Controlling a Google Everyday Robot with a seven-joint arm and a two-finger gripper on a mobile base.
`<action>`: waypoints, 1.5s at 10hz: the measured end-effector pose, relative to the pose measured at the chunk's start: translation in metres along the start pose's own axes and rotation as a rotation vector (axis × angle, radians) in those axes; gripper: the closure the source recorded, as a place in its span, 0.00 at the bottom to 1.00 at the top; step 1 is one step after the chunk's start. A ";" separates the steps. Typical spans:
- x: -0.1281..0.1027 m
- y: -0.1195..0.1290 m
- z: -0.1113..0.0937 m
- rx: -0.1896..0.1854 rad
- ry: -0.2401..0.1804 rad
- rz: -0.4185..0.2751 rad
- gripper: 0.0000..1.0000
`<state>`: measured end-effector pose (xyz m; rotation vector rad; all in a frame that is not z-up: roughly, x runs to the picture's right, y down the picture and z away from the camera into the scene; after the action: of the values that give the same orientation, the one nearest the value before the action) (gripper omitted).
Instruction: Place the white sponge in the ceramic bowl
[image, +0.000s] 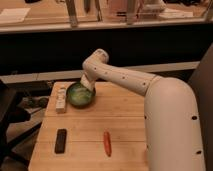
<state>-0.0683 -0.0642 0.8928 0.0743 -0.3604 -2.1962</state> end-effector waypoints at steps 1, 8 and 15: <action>0.000 0.000 0.000 0.001 0.001 -0.003 0.76; 0.001 0.000 0.000 0.010 0.003 -0.025 0.76; 0.001 -0.001 0.001 0.018 0.005 -0.046 0.59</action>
<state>-0.0699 -0.0646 0.8940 0.0993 -0.3787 -2.2381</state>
